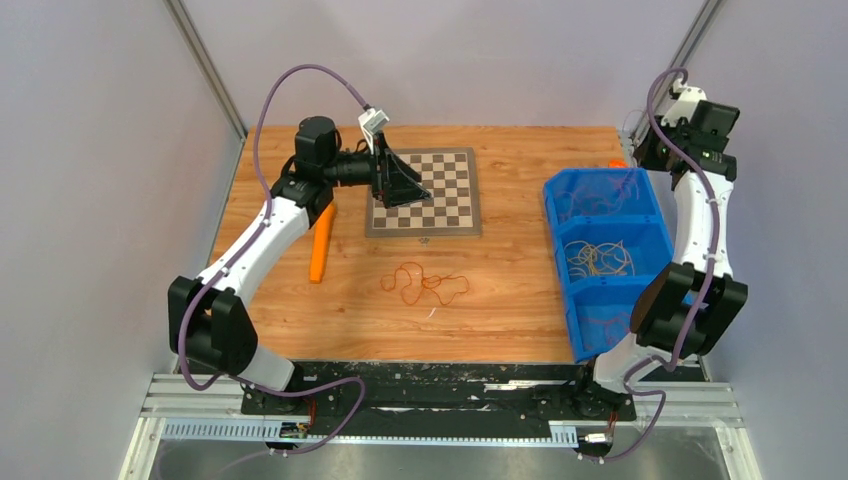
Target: Untangle the cables
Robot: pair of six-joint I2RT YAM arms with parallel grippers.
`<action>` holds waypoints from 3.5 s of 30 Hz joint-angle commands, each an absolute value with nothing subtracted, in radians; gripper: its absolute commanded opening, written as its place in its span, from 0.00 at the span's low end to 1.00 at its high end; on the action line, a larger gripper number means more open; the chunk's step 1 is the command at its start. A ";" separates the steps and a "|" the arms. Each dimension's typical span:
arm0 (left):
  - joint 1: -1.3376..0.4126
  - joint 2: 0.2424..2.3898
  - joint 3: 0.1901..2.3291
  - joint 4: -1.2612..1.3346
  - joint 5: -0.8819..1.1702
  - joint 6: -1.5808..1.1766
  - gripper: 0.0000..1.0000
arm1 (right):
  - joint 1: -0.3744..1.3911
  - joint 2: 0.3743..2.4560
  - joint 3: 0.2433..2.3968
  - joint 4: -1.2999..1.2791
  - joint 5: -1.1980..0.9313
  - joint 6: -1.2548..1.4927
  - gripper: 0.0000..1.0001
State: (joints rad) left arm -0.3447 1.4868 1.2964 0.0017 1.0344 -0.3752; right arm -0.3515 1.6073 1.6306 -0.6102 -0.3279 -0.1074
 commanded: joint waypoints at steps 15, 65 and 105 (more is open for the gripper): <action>-0.268 1.411 1.270 -0.237 0.949 -0.211 1.00 | -0.341 1.519 1.576 -0.742 -0.649 -0.257 0.76; 0.138 1.179 1.079 -0.298 0.826 -0.378 1.00 | 0.790 1.918 1.334 -0.579 -0.339 -0.416 0.03; -0.234 1.478 1.264 -0.136 0.924 -0.282 1.00 | 0.319 0.719 1.245 -1.300 0.275 -0.580 0.00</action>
